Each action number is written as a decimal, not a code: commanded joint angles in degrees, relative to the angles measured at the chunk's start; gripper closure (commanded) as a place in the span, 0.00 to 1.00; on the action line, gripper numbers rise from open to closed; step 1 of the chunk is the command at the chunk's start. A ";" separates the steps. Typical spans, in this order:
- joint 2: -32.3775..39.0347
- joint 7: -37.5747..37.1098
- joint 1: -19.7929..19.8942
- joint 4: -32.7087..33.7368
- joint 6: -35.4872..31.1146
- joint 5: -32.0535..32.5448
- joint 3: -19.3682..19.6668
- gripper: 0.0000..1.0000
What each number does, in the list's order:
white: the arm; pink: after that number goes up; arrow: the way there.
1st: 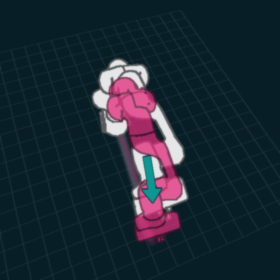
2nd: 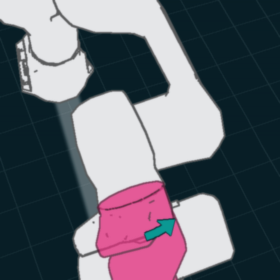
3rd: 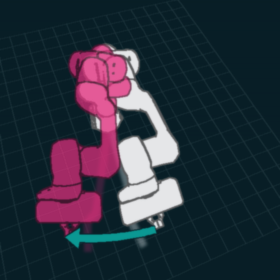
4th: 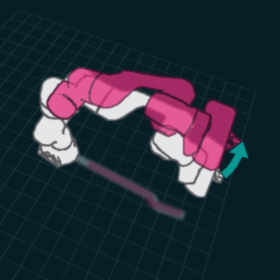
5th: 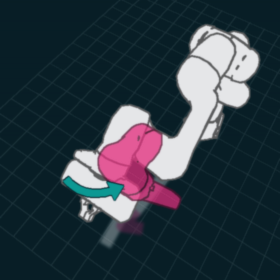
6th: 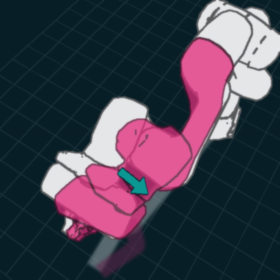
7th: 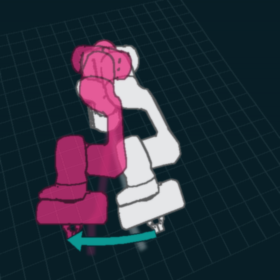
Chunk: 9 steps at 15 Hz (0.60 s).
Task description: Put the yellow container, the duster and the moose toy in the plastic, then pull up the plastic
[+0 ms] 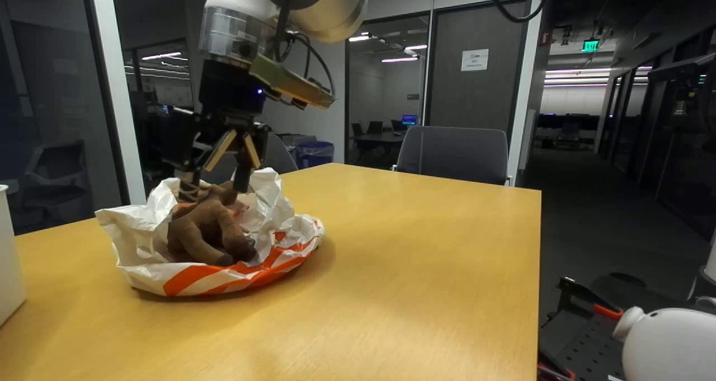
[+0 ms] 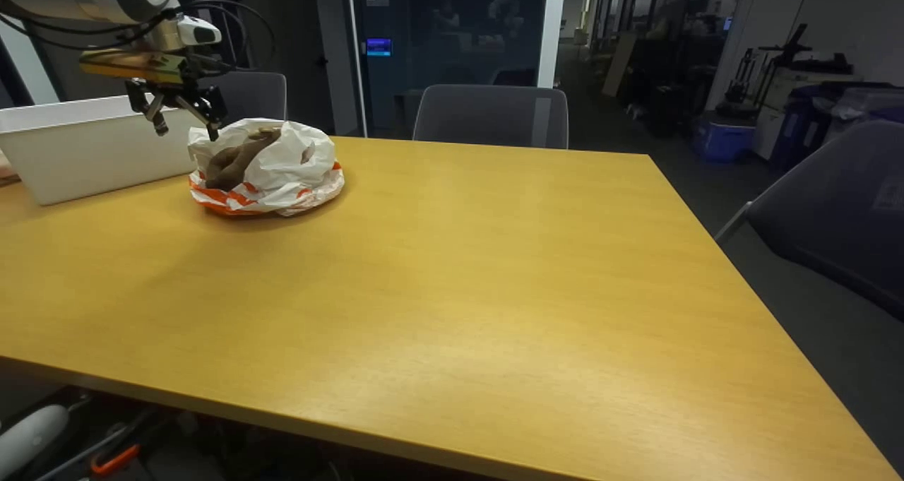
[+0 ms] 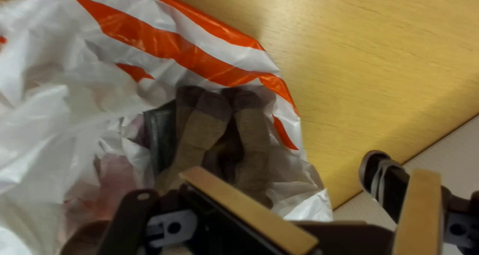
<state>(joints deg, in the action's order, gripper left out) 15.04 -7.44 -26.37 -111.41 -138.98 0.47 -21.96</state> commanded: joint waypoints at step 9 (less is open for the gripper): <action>17.24 -3.65 -12.27 19.14 -7.23 15.90 8.16 0.00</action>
<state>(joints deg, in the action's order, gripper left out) 29.17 -10.04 -35.73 -97.23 -145.28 13.19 -17.36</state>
